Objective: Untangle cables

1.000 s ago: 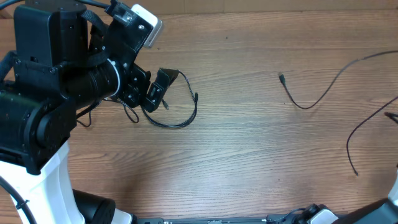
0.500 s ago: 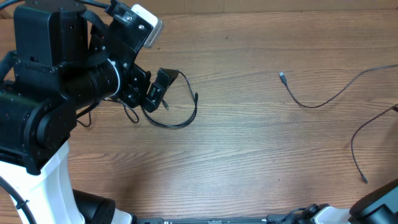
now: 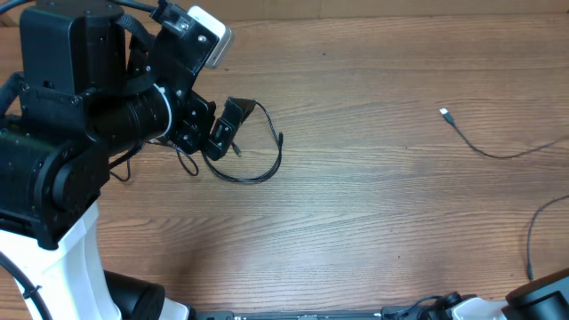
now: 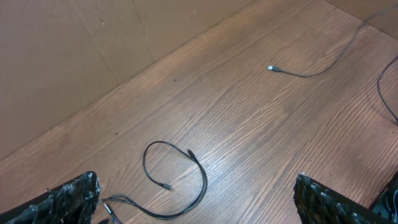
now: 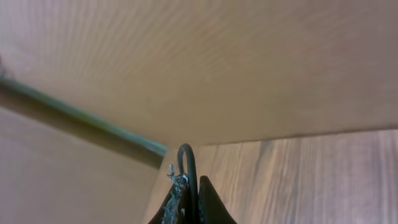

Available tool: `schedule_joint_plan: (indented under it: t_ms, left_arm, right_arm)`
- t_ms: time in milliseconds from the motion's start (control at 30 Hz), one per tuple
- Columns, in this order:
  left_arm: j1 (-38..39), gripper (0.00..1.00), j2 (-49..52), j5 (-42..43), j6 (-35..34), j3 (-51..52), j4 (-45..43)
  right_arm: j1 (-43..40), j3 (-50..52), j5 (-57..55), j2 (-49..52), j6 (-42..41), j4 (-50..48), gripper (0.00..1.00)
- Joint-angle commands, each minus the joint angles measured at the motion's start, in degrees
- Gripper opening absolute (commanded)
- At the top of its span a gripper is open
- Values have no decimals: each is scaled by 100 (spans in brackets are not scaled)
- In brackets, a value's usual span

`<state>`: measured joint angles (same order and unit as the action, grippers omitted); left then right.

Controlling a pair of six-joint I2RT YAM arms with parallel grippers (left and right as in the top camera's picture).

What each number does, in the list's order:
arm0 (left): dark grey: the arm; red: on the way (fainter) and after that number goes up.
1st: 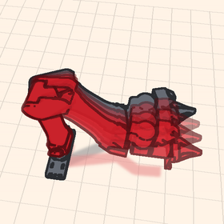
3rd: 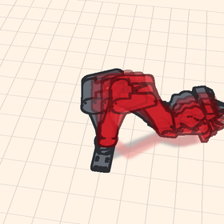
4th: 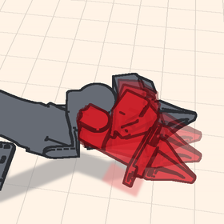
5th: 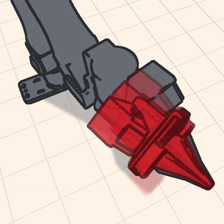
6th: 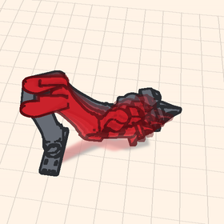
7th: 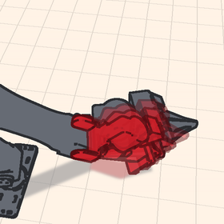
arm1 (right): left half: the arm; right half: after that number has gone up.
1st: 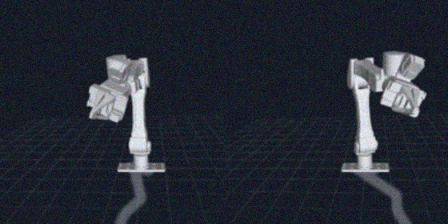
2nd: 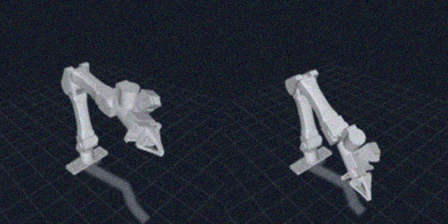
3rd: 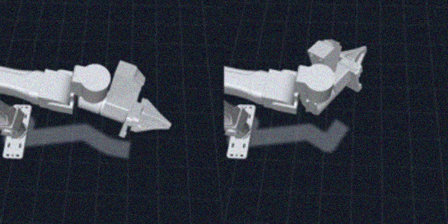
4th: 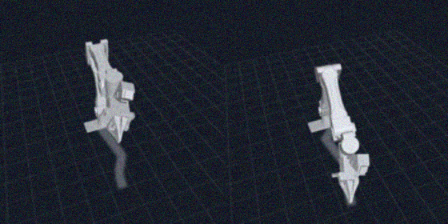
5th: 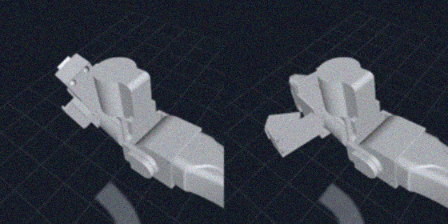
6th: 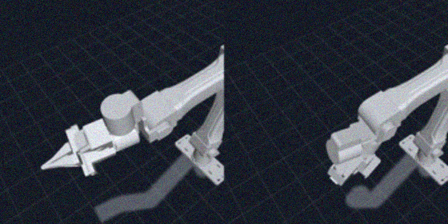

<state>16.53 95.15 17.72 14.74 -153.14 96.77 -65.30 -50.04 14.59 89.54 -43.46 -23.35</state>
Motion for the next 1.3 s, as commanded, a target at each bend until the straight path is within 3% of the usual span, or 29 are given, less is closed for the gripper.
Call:
schedule_joint_plan:
  t_ms: [0, 100, 133, 233, 333, 433, 600, 767, 967, 1267]
  left_arm:
    - [22, 100, 9, -33, -103, -28, 0]
    - [22, 99, 9, -33, -103, -28, 0]
    - [22, 100, 9, -33, -103, -28, 0]
    - [22, 99, 9, -33, -103, -28, 2]
    - [22, 100, 9, -33, -103, -28, 0]
    - [22, 100, 9, -33, -103, -28, 0]
    - [22, 100, 9, -33, -103, -28, 0]
    - [22, 100, 9, -33, -103, -28, 0]
    - [22, 100, 9, -33, -103, -28, 0]
    - [22, 99, 9, -33, -103, -28, 0]
  right_arm:
    - [-35, -28, -107, 9, 26, -15, 9]
    - [-35, -28, -103, 9, 26, -13, 51]
    - [-35, -28, -103, 9, 26, 26, 72]
    - [-35, -28, -101, 9, 26, 146, 89]
    - [-35, -28, -72, 9, 26, 319, 100]
    - [-35, -28, 234, 9, 50, 400, 100]
    - [-17, -28, 1648, 9, 50, 398, 100]
    - [352, -28, 3036, 9, 671, 540, 100]
    - [1764, -28, 3217, 9, 1255, 1292, 100]
    - [4271, -26, 3086, 9, 1250, 1530, 100]
